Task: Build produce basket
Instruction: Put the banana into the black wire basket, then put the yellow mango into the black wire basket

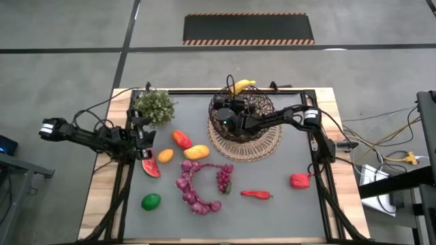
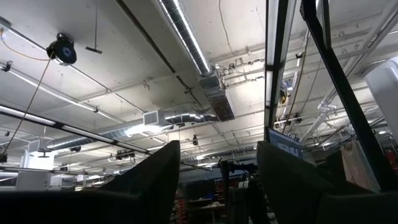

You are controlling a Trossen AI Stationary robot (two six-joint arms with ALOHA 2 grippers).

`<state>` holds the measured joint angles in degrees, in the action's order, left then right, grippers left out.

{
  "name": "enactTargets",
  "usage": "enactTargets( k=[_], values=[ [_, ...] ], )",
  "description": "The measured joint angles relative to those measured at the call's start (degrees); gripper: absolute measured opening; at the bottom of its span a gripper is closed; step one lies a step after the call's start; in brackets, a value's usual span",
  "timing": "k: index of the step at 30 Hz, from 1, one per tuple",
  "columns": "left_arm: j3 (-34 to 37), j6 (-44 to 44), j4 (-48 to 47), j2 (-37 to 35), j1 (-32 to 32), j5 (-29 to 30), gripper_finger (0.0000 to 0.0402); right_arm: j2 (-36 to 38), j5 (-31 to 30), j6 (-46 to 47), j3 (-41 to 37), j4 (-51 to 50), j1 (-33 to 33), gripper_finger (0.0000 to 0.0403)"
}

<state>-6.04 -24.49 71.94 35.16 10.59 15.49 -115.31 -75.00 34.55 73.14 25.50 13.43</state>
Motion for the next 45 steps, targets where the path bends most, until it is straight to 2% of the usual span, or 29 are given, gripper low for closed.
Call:
enactTargets(
  k=[6, 18, 26, 31, 37, 39, 41, 45],
  values=[
    [0.0, 0.0, 0.0, 0.0, 0.0, 0.0, 0.0196, 0.3, 0.2, -5.3, 0.0, 0.0, 0.2, 0.0115],
    [0.0, 0.0, 0.0, -0.1, 0.0, 0.0, 0.0196, 0.4, 1.9, -5.2, 0.3, 0.0, 0.1, 0.0193],
    [0.0, 0.0, 0.0, -0.1, 0.0, 0.0, 0.0196, 0.4, 2.0, -5.9, 0.3, 0.0, 0.1, 0.0218],
    [0.0, 0.0, 0.0, -0.1, 0.0, 0.0, 0.0196, 3.1, 2.0, -14.0, 0.2, -0.1, -1.4, 0.0221],
    [0.0, 1.8, 0.0, -0.1, 0.0, 0.0, 0.0196, 11.2, 2.3, -36.8, 0.2, -3.7, -7.3, 0.0221],
    [0.0, 4.9, 0.0, 0.0, 0.0, -0.1, 0.0196, 14.8, 4.6, -43.5, 0.2, -8.4, -10.7, 0.0221],
    [0.0, 7.9, 0.0, 0.4, 0.0, -0.2, 0.0196, 19.0, 8.5, -46.1, 0.2, -16.4, -14.6, 0.0221],
    [0.0, 13.1, -0.9, 1.8, 0.0, -0.2, 0.0196, 28.0, 25.3, -43.7, 0.2, -38.3, -22.1, 0.0221]
  ],
)
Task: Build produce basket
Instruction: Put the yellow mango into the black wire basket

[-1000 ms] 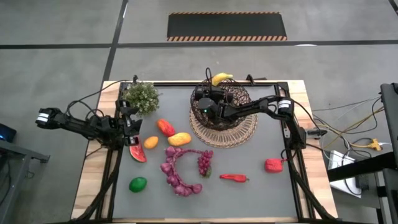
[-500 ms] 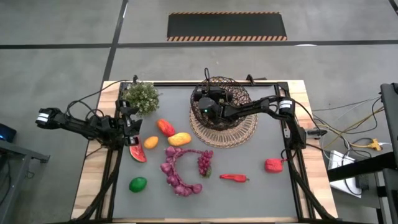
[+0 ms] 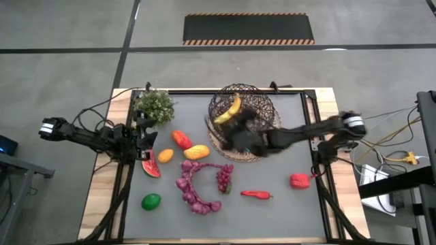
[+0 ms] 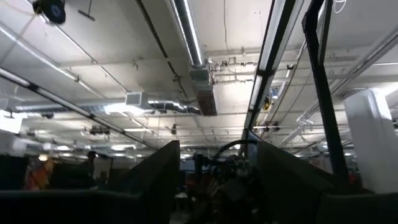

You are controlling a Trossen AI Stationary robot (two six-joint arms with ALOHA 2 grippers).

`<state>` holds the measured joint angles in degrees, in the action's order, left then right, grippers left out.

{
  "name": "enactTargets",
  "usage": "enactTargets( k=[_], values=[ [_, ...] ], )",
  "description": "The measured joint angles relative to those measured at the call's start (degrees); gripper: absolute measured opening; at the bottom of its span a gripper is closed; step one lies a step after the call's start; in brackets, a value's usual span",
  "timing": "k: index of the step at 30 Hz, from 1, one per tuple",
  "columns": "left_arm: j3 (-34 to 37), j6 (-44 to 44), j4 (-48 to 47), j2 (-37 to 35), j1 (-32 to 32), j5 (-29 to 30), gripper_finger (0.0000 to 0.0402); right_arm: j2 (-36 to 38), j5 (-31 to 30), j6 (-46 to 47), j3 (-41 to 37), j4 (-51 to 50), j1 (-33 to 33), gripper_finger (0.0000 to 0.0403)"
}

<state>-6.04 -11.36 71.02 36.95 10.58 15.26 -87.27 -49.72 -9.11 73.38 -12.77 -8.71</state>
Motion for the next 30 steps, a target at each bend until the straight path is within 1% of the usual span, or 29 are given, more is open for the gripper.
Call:
enactTargets(
  k=[3, 5, 6, 7, 10, 13, 16, 18, 20, 22, 25, 27, 30],
  values=[
    [0.0, 4.3, -0.5, 2.1, 0.0, 0.0, 0.0196, 6.5, 13.9, 6.4, -0.7, -11.9, -4.9, 0.0221],
    [0.0, 7.6, -0.6, 4.1, 0.0, -0.2, 0.0196, 10.4, 20.8, 9.5, -2.4, -14.9, -8.0, 0.0221],
    [0.0, 9.6, -0.7, 5.4, 0.0, -0.3, 0.0196, 12.3, 23.1, 9.9, -3.7, -15.2, -9.7, 0.0221],
    [0.0, 11.7, -0.8, 6.9, 0.0, -0.3, 0.0196, 13.9, 24.1, 10.4, -5.3, -15.1, -11.4, 0.0221],
    [-0.3, 17.6, -0.5, 11.4, 0.0, -0.3, 0.0196, 18.2, 23.8, 9.6, -10.9, -11.4, -16.2, 0.0221],
    [-2.3, 22.6, -2.3, 16.1, 0.0, -0.3, 0.0196, 21.9, 22.6, 5.7, -17.3, -2.8, -19.2, 0.0221],
    [-6.3, 26.4, -5.0, 20.2, 0.0, -0.3, 0.0196, 24.6, 22.7, 1.4, -23.5, 6.4, -20.6, 0.0221],
    [-9.3, 28.7, -12.3, 22.5, 0.0, -0.3, 0.0196, 26.3, 22.8, 0.3, -27.1, 11.4, -20.9, 0.0221],
    [-13.4, 30.5, -23.1, 23.9, 0.0, -0.4, 0.0196, 27.7, 22.7, -0.1, -30.1, 15.1, -20.8, 0.0221],
    [-18.7, 31.8, -37.3, 24.4, 0.0, -1.1, 0.0196, 28.9, 22.6, -0.1, -32.8, 17.7, -20.8, 0.0221],
    [-28.2, 33.3, -64.0, 26.3, 0.0, -1.3, 0.0196, 30.3, 22.7, 0.1, -35.9, 20.6, -20.8, 0.0221],
    [-34.9, 33.8, -79.8, 28.9, 0.0, -1.3, 0.0196, 31.2, 22.7, 0.1, -37.5, 22.2, -20.8, 0.0221],
    [-43.2, 34.6, -97.0, 33.5, 0.0, -1.3, 0.0196, 32.0, 22.7, 0.1, -38.7, 22.7, -20.8, 0.0221]
  ],
)
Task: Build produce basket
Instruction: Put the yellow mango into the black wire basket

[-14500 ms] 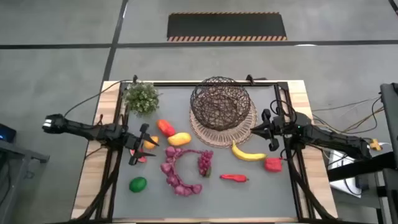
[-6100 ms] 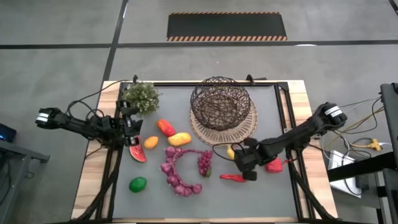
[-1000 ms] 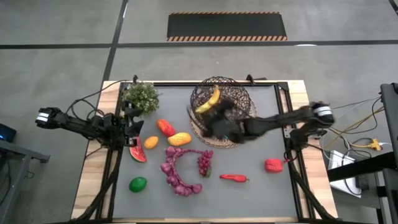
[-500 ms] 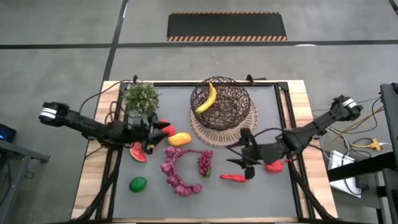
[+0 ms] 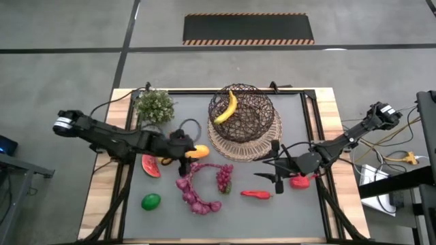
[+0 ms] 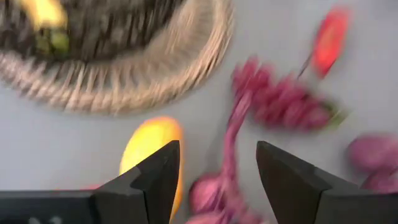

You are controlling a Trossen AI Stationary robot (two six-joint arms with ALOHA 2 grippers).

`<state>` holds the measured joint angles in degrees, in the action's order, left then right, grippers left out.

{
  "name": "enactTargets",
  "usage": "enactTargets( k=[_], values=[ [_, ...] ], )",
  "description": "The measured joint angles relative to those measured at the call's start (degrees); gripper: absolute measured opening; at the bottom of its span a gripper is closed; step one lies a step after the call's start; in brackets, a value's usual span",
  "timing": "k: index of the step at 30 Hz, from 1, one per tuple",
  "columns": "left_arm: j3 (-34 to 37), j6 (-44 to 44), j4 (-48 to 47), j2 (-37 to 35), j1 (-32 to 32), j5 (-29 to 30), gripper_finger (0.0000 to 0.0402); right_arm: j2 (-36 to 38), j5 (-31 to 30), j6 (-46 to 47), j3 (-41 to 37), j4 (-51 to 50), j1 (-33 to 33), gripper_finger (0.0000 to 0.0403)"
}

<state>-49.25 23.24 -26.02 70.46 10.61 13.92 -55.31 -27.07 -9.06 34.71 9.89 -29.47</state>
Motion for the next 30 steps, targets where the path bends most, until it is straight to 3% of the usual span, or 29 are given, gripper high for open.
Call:
enactTargets(
  k=[4, 8, 14, 30],
  values=[
    [-7.4, -1.8, -13.2, 6.5, -0.7, -0.1, 0.0202, 0.2, 0.0, -0.4, -1.2, 2.6, 0.0, 0.0221],
    [-11.2, -6.7, -18.0, 11.8, -1.4, 0.0, 0.0234, 0.1, 0.0, -0.6, -2.5, 4.2, 0.0, 0.0221],
    [-12.1, -14.8, -18.2, 16.4, -2.7, 1.4, 0.0276, 0.1, 0.0, 0.5, -3.4, 5.6, 0.0, 0.0221],
    [-10.3, -16.8, -13.8, 20.2, -7.9, -2.1, 0.0278, 0.1, 0.0, 1.5, -3.7, 5.4, 0.0, 0.0221]
  ],
)
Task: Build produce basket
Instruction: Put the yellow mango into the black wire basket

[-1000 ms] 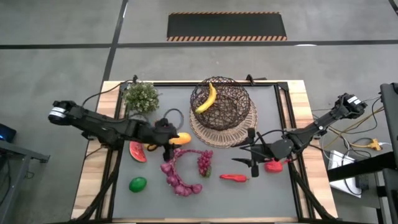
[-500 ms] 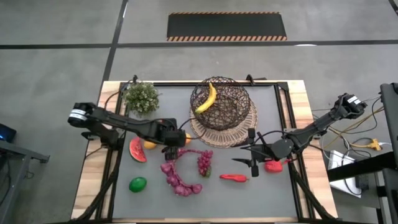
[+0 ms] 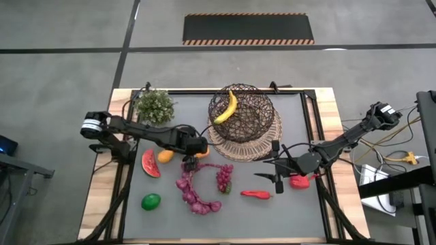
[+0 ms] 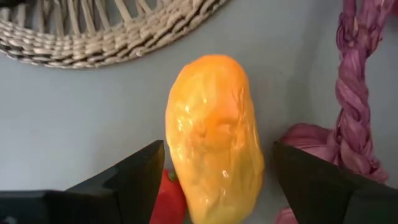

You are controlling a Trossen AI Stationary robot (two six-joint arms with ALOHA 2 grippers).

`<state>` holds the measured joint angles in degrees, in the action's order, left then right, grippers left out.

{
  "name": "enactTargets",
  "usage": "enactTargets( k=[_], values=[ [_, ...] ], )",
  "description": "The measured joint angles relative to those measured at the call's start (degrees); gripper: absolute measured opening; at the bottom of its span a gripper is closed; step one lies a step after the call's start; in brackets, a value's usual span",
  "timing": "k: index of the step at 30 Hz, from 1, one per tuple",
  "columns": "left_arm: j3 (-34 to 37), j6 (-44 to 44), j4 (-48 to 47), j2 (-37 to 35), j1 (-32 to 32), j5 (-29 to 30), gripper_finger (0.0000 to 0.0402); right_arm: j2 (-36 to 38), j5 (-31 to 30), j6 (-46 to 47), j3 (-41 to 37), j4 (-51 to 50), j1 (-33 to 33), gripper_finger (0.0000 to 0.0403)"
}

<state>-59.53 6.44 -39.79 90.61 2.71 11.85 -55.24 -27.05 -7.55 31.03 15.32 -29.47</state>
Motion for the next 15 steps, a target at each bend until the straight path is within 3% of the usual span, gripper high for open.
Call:
enactTargets(
  k=[15],
  values=[
    [1.9, 0.3, 3.5, 0.4, -0.5, -0.9, 0.0278, 0.0, 0.0, 1.9, -1.2, 0.1, 0.0, 0.0221]
  ],
)
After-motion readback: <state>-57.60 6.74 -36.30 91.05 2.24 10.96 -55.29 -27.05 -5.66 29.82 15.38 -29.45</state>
